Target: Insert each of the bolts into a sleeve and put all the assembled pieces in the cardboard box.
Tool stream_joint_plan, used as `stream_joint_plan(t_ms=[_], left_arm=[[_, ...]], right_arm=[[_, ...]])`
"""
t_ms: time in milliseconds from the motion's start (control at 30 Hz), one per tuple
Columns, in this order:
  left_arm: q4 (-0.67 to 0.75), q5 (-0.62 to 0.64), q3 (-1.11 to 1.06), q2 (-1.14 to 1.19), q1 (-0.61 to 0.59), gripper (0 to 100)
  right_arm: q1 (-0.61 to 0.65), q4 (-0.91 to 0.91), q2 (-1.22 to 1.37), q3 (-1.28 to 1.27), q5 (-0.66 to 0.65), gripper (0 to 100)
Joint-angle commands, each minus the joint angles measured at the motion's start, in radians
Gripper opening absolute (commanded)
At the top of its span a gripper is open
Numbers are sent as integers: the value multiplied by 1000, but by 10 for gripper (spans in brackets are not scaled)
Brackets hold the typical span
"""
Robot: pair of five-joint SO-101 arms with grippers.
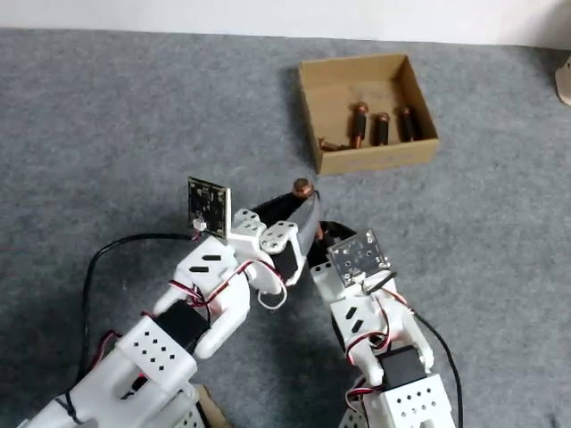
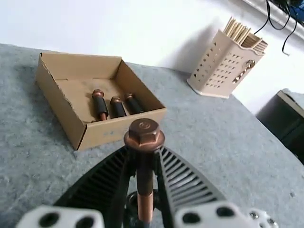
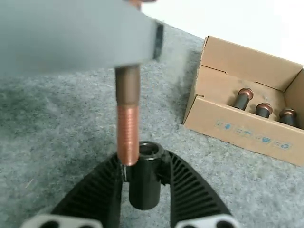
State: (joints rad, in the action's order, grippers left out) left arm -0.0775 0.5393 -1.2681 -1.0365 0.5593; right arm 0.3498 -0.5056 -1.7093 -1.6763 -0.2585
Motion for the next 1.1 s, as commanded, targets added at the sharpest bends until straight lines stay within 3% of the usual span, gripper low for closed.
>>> stream_joint_plan(t_ms=[0,167,633,1067], left_arm=[[41,-2,18,-19,-62,5],[109,-2,-5,-19,-70,5],[103,-5,-13,-12,-70,5],[192,-6,10,216,-33,5]], right_arm=[[12,33,-13,-101,12,4],[50,31,-13,-101,58,4],[59,31,-13,-79,69,4],[59,31,-13,-31,135,4]])
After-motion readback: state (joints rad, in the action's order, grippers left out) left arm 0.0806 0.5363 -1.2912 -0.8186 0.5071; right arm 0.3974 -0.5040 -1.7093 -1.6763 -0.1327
